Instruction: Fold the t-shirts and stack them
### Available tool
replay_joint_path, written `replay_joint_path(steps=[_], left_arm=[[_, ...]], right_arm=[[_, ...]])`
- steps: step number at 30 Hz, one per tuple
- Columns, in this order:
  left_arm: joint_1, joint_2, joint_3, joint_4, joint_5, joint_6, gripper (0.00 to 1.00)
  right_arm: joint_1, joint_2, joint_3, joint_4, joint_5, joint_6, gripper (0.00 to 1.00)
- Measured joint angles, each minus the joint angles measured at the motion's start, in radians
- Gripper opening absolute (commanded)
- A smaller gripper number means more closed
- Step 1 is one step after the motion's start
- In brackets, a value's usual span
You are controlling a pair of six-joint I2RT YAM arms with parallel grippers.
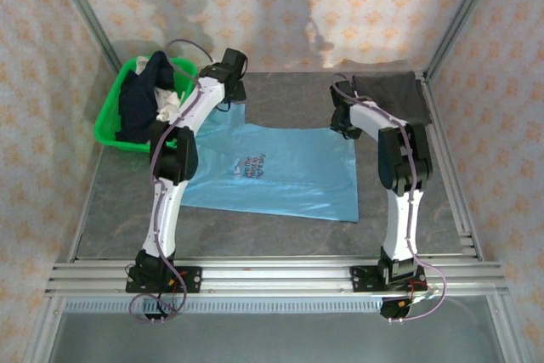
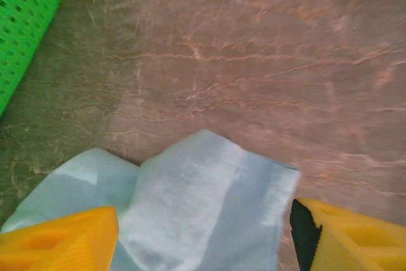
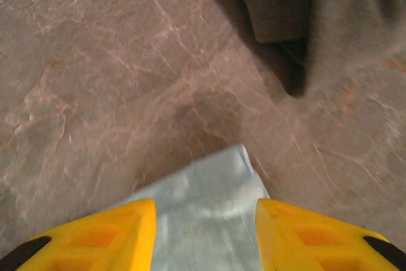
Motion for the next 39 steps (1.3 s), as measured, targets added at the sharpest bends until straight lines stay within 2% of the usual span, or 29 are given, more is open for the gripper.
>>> replay_joint_path(steps=[4, 7, 12, 19, 24, 33, 39], left_arm=[[0.031, 0.078, 0.020, -0.055, -0.007, 0.003, 0.70], [0.054, 0.103, 0.021, -0.074, -0.006, 0.004, 0.62], [0.071, 0.119, 0.034, -0.082, 0.012, 0.015, 0.34], [0.066, 0.114, 0.039, -0.085, 0.073, 0.044, 0.00], [0.061, -0.003, -0.063, -0.083, 0.093, 0.060, 0.00], [0.004, -0.549, -0.612, 0.081, 0.089, 0.059, 0.00], [-0.001, -0.696, -0.946, 0.188, 0.071, 0.031, 0.00]], right_arm=[[-0.009, 0.039, 0.037, -0.024, 0.000, -0.010, 0.45], [-0.013, 0.063, 0.071, -0.046, 0.008, -0.018, 0.45], [-0.019, 0.083, 0.101, -0.051, -0.007, -0.030, 0.41], [-0.028, 0.087, 0.111, -0.051, -0.031, -0.047, 0.15], [-0.028, 0.064, 0.099, -0.059, -0.040, -0.058, 0.00], [-0.028, -0.224, -0.236, 0.043, -0.115, -0.046, 0.00], [-0.028, -0.324, -0.417, 0.100, -0.146, -0.035, 0.01]])
